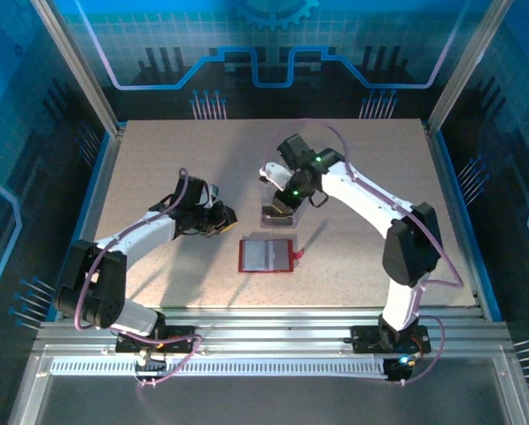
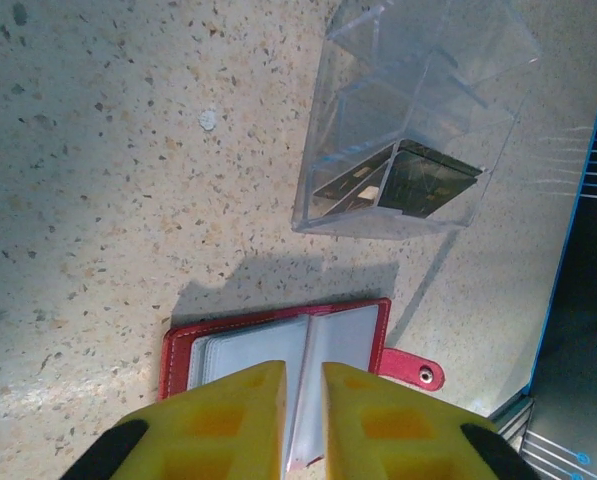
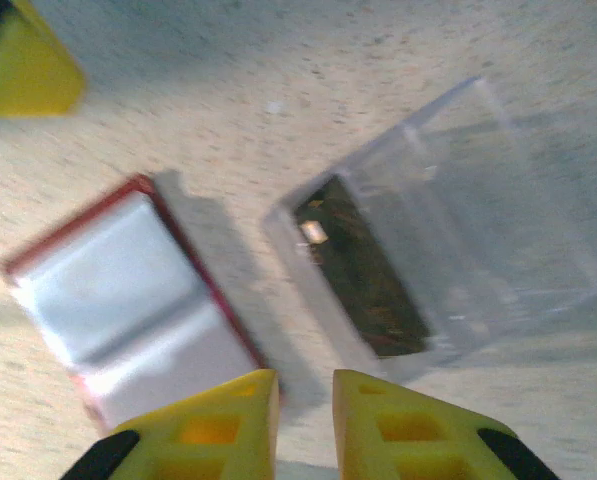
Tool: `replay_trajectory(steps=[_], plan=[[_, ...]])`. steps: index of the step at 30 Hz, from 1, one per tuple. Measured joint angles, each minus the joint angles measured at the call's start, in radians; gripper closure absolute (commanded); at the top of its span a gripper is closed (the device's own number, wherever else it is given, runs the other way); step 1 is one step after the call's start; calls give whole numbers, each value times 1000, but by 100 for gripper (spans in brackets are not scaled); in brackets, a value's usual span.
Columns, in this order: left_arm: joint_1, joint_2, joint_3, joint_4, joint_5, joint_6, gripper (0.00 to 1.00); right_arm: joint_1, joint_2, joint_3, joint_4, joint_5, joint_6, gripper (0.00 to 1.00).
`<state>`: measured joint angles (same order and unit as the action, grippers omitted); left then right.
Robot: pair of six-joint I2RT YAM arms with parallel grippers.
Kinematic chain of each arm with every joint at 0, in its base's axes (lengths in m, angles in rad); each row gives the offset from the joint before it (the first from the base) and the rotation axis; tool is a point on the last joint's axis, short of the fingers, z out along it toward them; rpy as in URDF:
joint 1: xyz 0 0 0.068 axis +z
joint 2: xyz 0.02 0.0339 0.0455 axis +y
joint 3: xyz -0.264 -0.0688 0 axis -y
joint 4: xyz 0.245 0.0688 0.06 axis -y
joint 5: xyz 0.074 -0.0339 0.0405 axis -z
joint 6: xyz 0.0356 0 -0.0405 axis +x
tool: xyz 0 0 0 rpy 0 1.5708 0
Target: Take the credit cards out of the card holder
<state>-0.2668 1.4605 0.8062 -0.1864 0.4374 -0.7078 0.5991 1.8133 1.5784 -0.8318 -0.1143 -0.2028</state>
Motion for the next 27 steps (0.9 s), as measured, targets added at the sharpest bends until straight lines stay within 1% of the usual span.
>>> replay_trajectory(steps=[4, 6, 10, 13, 16, 17, 21, 27], plan=[[-14, 1, -6, -2, 11, 0, 89, 0, -94, -216, 171, -154, 319, 84], [-23, 6, -6, -2, 19, 0, 94, 2, -108, -291, 252, -221, 479, 85], [-39, 40, -5, -32, 25, 8, 100, 18, -108, -402, 383, -298, 713, 86], [-59, 79, -4, -62, 31, 9, 100, 49, -108, -446, 444, -327, 813, 85], [-84, 108, -3, -93, 32, 17, 100, 87, -95, -452, 480, -346, 875, 85], [-91, 117, -2, -105, 32, 23, 100, 97, -88, -452, 494, -351, 889, 86], [-109, 137, -2, -142, 31, 34, 100, 128, -33, -452, 543, -366, 935, 94], [-109, 148, -7, -151, 31, 37, 100, 153, 33, -452, 573, -366, 974, 94]])
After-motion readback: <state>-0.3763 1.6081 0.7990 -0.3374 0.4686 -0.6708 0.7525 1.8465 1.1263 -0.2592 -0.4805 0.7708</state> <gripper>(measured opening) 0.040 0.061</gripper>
